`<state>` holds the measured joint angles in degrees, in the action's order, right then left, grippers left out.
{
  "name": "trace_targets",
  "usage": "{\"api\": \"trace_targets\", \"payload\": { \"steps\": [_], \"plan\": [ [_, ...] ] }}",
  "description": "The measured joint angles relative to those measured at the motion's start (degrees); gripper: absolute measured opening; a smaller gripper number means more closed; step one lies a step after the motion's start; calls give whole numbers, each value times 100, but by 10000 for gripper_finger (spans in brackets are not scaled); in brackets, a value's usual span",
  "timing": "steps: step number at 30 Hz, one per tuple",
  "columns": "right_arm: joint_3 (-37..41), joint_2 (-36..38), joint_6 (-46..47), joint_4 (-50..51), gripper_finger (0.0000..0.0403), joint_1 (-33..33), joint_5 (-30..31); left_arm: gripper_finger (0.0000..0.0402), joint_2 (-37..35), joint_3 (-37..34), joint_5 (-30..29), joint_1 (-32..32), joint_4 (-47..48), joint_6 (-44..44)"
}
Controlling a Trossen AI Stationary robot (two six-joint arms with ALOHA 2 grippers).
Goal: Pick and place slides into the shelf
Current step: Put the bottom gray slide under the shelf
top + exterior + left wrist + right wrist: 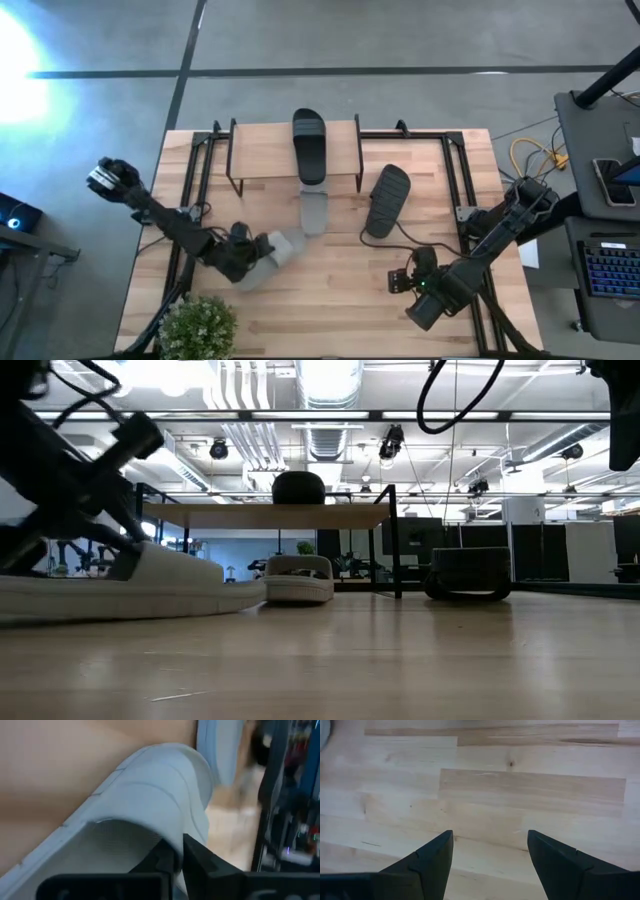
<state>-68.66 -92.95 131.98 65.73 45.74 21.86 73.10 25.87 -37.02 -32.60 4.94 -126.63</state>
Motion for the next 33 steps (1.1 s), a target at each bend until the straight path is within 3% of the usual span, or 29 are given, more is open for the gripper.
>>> {"api": "trace_targets", "payload": {
  "steps": [7,12,16,27,33],
  "plan": [
    [-4,0,2,3,247,0,-139,2,-1006,47,114,162,2014,3],
    [13,0,0,26,247,-47,-129,1,-1864,29,-139,370,3053,9],
    [41,-5,-17,185,247,-151,-108,1,-1898,-95,-254,602,2910,9],
    [76,-9,-136,204,247,-352,-79,55,-787,-103,-218,614,1579,159],
    [76,-9,-146,175,247,-358,-78,74,-1301,-11,867,605,1434,1269]
  ]
}}
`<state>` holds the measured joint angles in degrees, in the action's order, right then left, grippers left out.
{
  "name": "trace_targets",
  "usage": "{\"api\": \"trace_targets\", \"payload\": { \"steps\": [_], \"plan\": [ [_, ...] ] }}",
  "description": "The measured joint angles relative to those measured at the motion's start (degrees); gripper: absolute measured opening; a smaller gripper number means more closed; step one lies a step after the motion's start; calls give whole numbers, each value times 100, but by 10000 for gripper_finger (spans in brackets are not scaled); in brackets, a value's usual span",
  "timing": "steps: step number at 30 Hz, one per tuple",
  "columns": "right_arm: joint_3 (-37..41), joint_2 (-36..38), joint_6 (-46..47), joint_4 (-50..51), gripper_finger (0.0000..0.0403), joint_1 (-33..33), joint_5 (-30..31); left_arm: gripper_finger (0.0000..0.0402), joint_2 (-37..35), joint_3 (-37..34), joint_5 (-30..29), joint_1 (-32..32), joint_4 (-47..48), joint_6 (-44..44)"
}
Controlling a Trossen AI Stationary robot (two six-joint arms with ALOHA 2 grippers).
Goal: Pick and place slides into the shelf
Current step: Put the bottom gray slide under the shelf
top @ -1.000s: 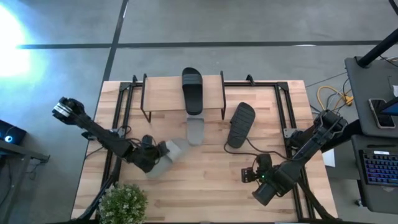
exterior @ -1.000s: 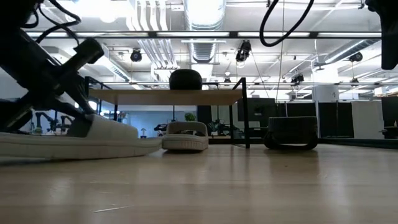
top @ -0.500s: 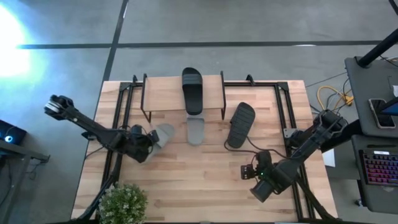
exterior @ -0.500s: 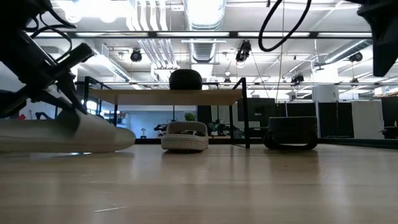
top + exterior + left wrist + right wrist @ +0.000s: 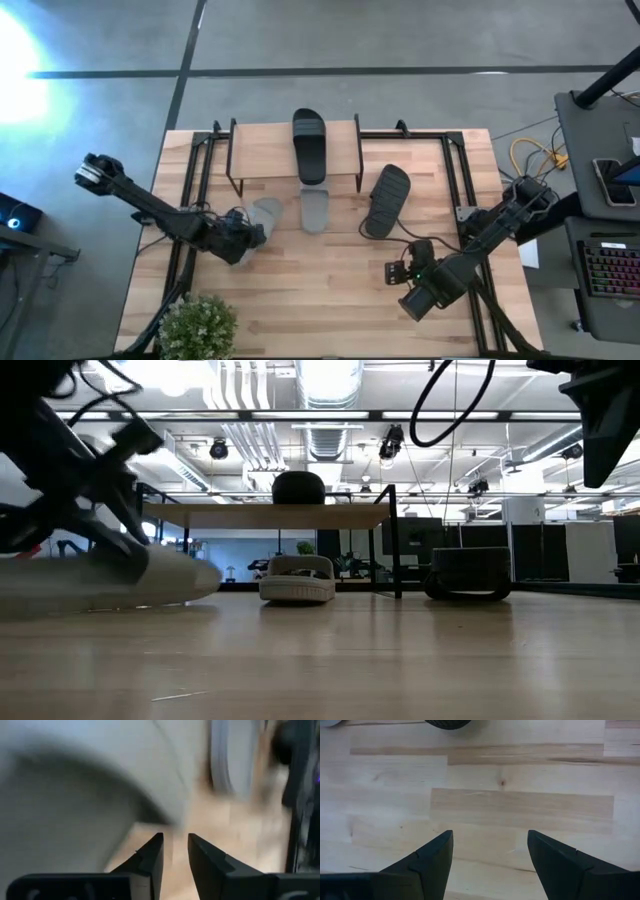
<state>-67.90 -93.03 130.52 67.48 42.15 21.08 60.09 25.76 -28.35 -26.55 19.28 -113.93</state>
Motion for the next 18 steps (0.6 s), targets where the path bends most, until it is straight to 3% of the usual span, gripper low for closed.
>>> {"api": "trace_targets", "payload": {
  "steps": [5,8,13,18],
  "plan": [
    [0,0,-5,-9,247,-49,0,75,-878,14,-352,12,70,907],
    [13,2,-14,1,247,-61,22,75,-1279,9,-261,20,260,1354],
    [22,2,-24,-9,247,-57,103,66,-1822,124,683,14,1291,2573],
    [45,2,-24,-12,247,-58,105,29,-1936,424,1731,12,2650,4123]
  ]
}}
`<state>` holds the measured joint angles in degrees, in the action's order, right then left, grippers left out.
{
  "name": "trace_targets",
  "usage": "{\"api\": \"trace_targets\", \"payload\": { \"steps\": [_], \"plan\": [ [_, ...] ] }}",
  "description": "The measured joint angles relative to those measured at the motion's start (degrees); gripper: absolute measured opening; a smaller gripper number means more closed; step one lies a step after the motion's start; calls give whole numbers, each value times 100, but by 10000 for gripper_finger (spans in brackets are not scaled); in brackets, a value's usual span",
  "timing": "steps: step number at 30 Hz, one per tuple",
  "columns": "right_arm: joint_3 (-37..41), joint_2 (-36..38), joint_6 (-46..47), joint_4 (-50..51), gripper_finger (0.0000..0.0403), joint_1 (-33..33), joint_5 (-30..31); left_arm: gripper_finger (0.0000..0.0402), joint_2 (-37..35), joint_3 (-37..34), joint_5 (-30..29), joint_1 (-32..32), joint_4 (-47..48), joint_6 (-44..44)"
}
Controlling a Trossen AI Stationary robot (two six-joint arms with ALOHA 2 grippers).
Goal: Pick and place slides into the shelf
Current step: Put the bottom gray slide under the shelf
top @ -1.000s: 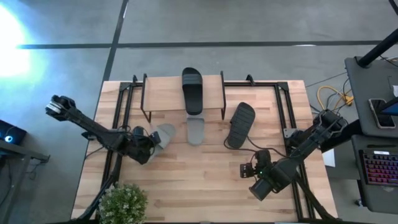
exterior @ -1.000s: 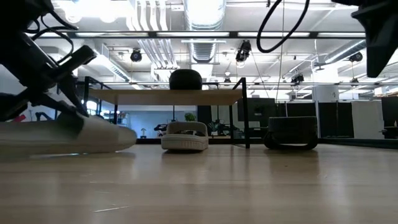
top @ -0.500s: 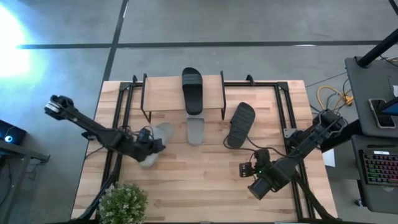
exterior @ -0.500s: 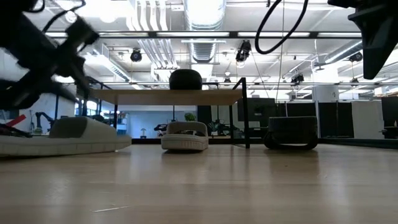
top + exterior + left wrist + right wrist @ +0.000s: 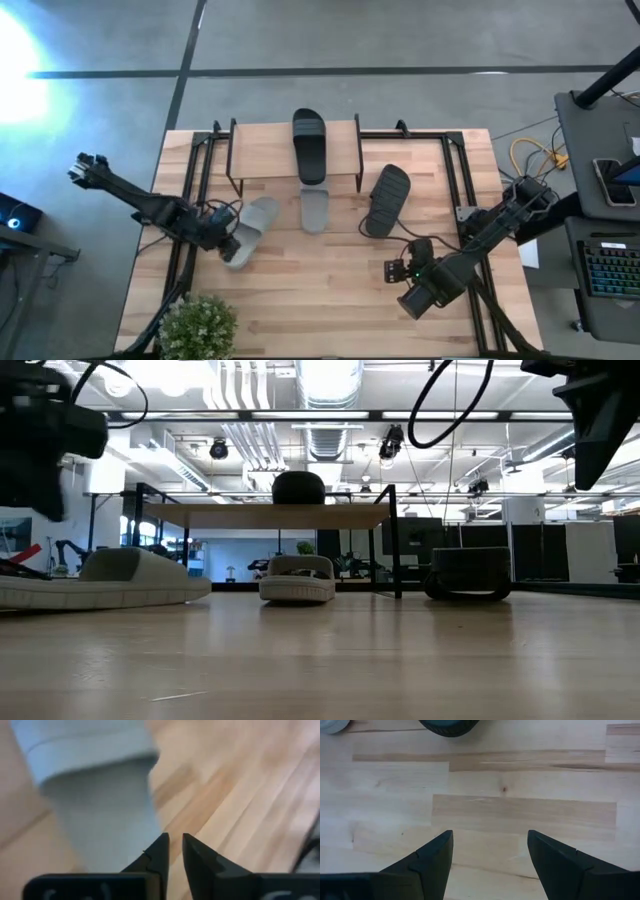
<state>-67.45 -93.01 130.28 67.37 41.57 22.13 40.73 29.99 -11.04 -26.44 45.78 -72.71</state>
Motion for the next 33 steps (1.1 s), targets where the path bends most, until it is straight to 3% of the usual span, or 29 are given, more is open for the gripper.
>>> {"api": "trace_targets", "payload": {
  "steps": [4,9,12,18,24,30,33],
  "plan": [
    [17,0,0,1,247,-1,0,5,270,424,425,0,1258,975],
    [57,2,1,2,247,-1,0,1,996,687,-162,2,2392,2008],
    [76,2,20,-2,247,-1,0,1,1467,631,-368,9,2193,2507],
    [82,4,20,-12,247,0,0,1,2501,588,-786,15,1770,2547],
    [84,4,14,-12,247,1,0,1,3331,574,-791,22,1117,2960],
    [82,4,-26,-19,247,1,0,1,3626,663,-881,21,1104,2975],
    [82,4,-26,-21,247,1,-2,1,3639,696,-1233,24,781,3034]
  ]
}}
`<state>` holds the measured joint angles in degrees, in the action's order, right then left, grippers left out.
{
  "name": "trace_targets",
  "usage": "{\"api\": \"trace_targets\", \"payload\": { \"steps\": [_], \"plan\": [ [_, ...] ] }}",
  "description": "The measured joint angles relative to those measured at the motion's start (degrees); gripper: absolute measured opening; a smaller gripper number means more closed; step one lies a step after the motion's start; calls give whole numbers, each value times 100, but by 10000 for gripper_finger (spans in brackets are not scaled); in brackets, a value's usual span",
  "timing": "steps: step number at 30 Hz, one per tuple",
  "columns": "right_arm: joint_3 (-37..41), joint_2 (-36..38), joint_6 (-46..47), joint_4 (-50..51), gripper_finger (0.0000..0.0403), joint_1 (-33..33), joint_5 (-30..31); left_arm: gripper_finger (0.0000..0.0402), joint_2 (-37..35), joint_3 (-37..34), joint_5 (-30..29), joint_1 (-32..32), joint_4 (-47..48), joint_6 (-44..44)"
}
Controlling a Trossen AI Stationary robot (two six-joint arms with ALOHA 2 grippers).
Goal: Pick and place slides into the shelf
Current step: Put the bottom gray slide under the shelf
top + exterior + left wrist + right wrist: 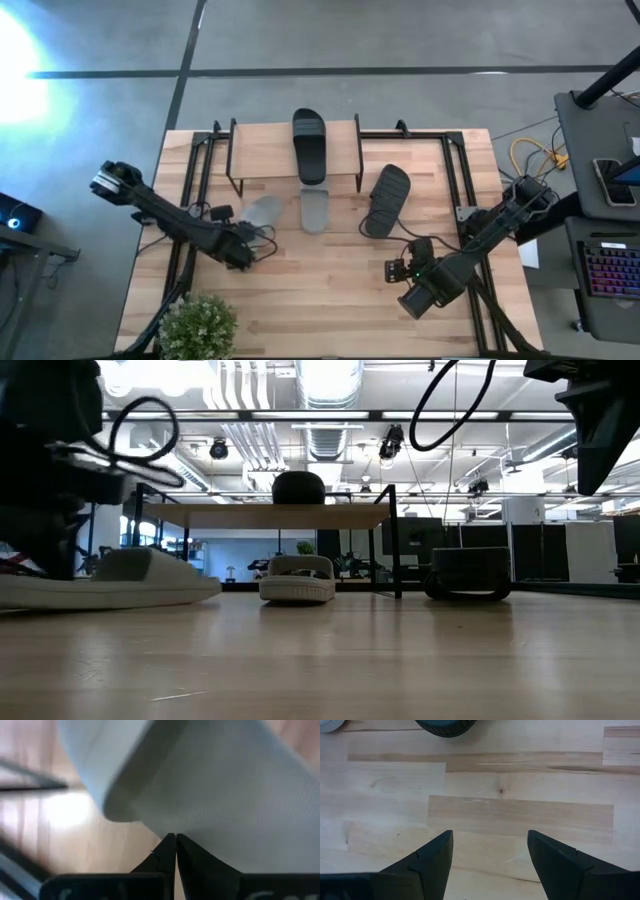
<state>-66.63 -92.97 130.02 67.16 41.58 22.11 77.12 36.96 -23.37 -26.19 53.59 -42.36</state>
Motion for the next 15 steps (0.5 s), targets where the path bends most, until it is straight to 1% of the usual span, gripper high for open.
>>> {"api": "trace_targets", "payload": {
  "steps": [2,5,8,11,13,15],
  "plan": [
    [0,-2,-16,1,247,0,1,1,-6,25,-130,13,-320,156],
    [0,0,-18,4,247,0,0,1,-13,38,-151,80,-936,476],
    [0,0,-19,2,247,0,2,1,20,63,-366,205,-1564,693],
    [0,0,-17,1,247,0,2,1,59,108,-397,339,-2125,903],
    [0,0,-17,0,247,0,0,1,61,186,-403,387,-2248,1004],
    [0,0,-17,-4,247,0,-1,1,4,270,-389,395,-2013,1058]
  ]
}}
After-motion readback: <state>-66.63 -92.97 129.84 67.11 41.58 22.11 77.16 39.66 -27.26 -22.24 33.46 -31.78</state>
